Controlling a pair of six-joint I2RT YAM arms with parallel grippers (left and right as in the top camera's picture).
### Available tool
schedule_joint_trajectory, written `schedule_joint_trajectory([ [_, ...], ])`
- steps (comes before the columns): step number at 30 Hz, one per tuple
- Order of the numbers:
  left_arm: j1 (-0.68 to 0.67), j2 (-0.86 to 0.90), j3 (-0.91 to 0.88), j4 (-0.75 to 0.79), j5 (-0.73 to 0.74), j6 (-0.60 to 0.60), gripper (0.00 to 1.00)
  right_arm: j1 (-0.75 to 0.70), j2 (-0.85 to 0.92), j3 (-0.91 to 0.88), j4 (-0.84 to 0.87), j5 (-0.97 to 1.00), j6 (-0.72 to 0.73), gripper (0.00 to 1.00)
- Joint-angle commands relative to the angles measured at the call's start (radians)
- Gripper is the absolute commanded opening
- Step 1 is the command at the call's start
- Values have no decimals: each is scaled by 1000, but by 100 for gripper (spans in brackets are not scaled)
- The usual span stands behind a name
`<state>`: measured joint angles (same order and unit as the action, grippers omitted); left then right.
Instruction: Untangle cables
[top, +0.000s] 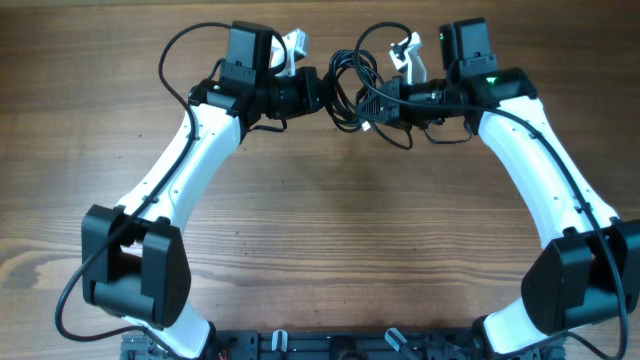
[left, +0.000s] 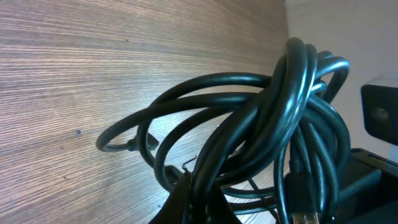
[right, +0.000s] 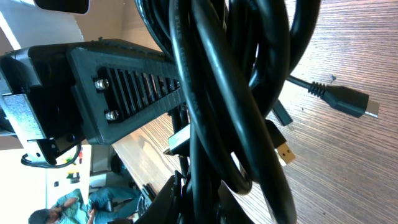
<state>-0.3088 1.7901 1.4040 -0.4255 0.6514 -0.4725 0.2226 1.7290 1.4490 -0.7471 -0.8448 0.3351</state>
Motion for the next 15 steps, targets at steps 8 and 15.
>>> schedule_joint_trajectory([
  [8, 53, 5, 7, -71, -82, 82, 4, 16, -30, 17, -3, 276, 17, 62],
  [15, 66, 5, 7, -87, -81, 85, 4, 12, -31, 49, 0, 343, 35, 70],
])
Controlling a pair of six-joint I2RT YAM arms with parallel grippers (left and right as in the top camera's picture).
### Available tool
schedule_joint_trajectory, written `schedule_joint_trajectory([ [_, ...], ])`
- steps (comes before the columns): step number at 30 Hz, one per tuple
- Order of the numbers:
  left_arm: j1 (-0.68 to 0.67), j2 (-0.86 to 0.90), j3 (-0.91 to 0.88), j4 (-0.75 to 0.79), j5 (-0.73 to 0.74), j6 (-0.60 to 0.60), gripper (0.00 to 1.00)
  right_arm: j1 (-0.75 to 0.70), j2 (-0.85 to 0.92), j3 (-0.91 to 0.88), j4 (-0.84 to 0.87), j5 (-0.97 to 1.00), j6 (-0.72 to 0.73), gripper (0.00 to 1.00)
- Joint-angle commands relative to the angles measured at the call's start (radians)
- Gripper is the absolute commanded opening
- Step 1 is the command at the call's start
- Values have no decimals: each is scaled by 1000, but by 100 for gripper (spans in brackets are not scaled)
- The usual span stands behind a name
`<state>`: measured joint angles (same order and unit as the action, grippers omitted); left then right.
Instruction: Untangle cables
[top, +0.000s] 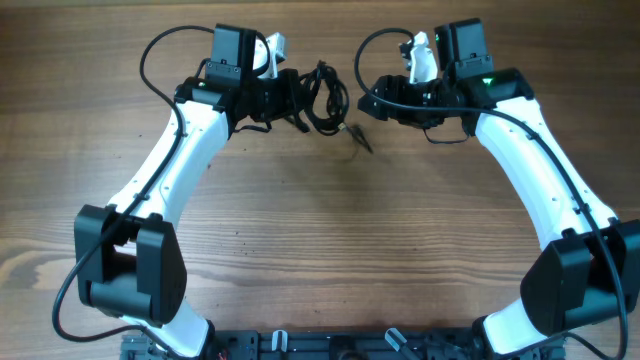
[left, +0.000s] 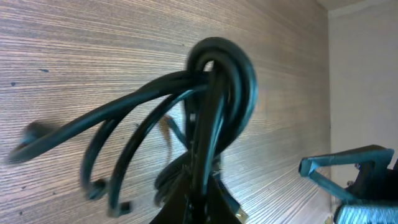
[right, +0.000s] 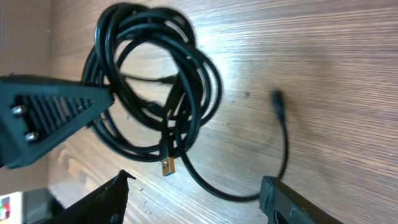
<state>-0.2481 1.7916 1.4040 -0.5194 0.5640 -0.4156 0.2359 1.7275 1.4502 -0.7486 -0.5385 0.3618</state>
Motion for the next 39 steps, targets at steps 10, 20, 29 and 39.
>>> schedule_joint_trajectory([
  [10, 5, 4, 7, 24, 303, 72, 4, 32, -26, 58, 130, -110, 93, 53],
  [20, 4, 4, 7, 46, 476, 36, 4, 85, -23, 47, 154, -80, 180, 40],
  [29, 3, 4, 7, 108, 618, -38, 4, 110, -3, 47, 174, -27, 218, 29],
  [39, 3, 4, 7, 84, 640, -45, 4, 76, -4, 48, 214, -64, 212, 4],
])
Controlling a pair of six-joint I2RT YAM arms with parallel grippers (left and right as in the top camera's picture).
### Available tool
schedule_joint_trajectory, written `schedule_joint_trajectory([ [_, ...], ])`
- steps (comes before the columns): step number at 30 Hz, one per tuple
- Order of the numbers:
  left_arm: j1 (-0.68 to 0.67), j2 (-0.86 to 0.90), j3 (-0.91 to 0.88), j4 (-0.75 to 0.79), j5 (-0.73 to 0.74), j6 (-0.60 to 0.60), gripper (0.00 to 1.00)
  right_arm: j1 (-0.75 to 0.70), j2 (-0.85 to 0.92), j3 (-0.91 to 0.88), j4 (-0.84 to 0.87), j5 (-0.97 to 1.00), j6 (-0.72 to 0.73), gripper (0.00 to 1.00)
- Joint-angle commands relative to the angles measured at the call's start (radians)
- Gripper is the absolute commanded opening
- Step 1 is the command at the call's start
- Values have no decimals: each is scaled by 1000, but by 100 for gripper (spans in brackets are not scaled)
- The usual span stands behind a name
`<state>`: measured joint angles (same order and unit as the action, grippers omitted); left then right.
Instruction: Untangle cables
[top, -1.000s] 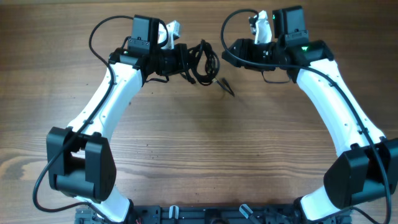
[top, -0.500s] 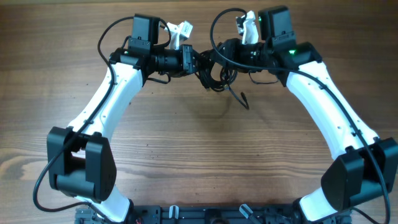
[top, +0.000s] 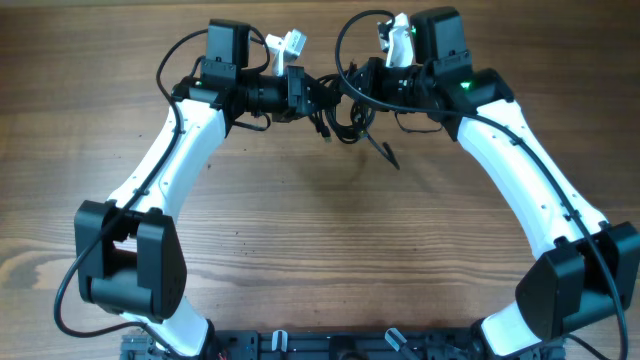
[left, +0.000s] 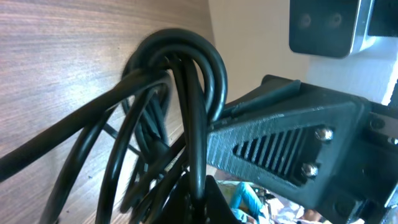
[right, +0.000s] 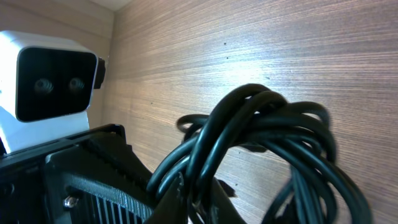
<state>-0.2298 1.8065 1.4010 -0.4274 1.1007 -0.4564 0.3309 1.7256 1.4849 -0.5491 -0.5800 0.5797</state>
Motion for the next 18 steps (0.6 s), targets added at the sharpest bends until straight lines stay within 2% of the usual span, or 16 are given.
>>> schedule_joint_trajectory([
  [1, -15, -11, 10, -11, 86, -5, 4, -30, -4, 13, 16, -54, -16, 4],
  [9, -15, -11, 10, -107, -92, -3, 4, -175, -46, 14, 30, -327, -85, 4],
  [12, -15, -11, 10, -137, -143, 2, 4, -249, -58, 14, 92, -490, -80, 4],
  [14, -15, -11, 10, -164, -191, 4, 4, -304, -58, 14, 178, -639, -36, 4],
  [18, -15, -11, 10, -204, -251, 8, 4, -382, -58, 14, 350, -785, 110, 4],
])
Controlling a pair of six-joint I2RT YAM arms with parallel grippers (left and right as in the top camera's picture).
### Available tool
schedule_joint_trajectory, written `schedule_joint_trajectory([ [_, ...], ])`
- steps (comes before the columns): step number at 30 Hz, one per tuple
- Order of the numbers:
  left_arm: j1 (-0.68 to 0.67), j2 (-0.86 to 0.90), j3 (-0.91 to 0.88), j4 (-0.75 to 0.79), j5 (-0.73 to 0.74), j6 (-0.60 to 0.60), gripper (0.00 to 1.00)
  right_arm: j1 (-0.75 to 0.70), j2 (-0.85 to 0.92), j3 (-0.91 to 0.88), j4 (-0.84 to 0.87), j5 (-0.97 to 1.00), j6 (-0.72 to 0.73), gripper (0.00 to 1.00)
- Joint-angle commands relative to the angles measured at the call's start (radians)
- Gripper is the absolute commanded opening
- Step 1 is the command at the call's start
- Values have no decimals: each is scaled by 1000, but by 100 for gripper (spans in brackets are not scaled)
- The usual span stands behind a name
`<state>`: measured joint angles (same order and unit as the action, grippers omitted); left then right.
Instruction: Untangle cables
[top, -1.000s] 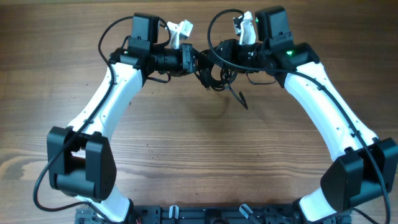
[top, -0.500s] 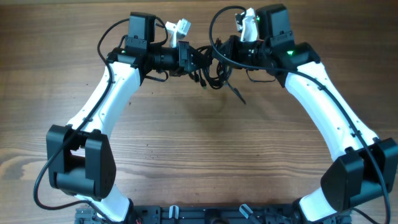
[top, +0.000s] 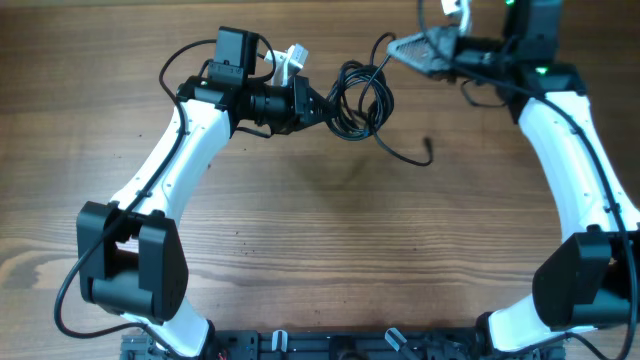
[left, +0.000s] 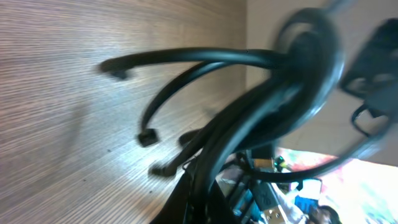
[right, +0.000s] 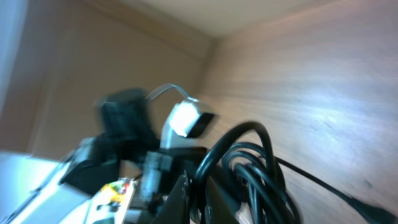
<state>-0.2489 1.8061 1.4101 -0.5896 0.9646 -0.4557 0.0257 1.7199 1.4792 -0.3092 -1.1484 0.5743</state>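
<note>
A bundle of black cable (top: 358, 98) hangs in loops over the far middle of the wooden table. My left gripper (top: 318, 103) is shut on the bundle's left side; in the left wrist view the loops (left: 292, 99) rise from the jaws (left: 202, 208). My right gripper (top: 392, 45) sits up and right of the bundle, shut on one strand (top: 381, 55). In the right wrist view that strand runs through the jaws (right: 198, 199), beside the remaining loops (right: 261, 174). A loose end with its plug (top: 428, 152) trails on the table. Further plug ends (left: 148, 138) dangle free.
The wooden table (top: 320, 250) stretches toward the front. My left arm's white link (top: 180, 160) crosses the left side and the right arm (top: 570, 140) the right. Both arm bases stand at the front edge. The right gripper is near the table's far edge.
My right gripper has gone from right beside the bundle to up and right near the far edge, still shut on a strand. The bundle and the loose end sit further right.
Both grippers were close together, shut on the bundle at the far middle. Then the right gripper stood open and apart, with the bundle in the left gripper alone. It was then back on the bundle and shut, and now it is away with one strand.
</note>
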Motion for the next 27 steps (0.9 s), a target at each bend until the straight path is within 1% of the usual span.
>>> schedule_joint_trajectory([
  [1, 4, -11, 1, -50, -126, 7, 4, -94, -52, 20, 154, -235, 158, 4],
  [2, 4, -11, 1, -58, -135, 14, 4, -116, -52, 20, 208, -245, 217, 4],
  [5, 4, -11, 1, -78, -143, 63, 4, -162, -52, 20, 300, -243, 323, 4],
  [7, 4, -11, 1, -99, -184, 64, 4, -193, -52, 20, 351, -236, 376, 4],
  [10, 4, -11, 1, -142, -289, 64, 4, -249, -52, 20, 406, -216, 442, 5],
  [13, 4, -11, 1, -188, -388, 74, 4, -308, -52, 20, 410, -179, 453, 4],
  [15, 4, -11, 1, -206, -408, 106, 4, -351, -52, 19, 409, -143, 450, 4],
  [18, 4, -11, 1, -224, -439, 113, 4, -394, -52, 19, 401, -88, 447, 4],
  [20, 4, -11, 1, -233, -464, 113, 4, -414, -52, 19, 368, -41, 419, 4],
  [22, 4, -11, 1, -242, -488, 113, 4, -423, -52, 19, 282, 23, 362, 4],
  [24, 4, -11, 1, -243, -492, 113, 4, -421, -52, 19, 153, 116, 269, 5],
  [25, 4, -11, 1, -242, -493, 113, 4, -415, -52, 19, 56, 192, 203, 5],
  [27, 4, -11, 1, -241, -496, 113, 4, -403, -52, 19, -69, 316, 121, 4],
])
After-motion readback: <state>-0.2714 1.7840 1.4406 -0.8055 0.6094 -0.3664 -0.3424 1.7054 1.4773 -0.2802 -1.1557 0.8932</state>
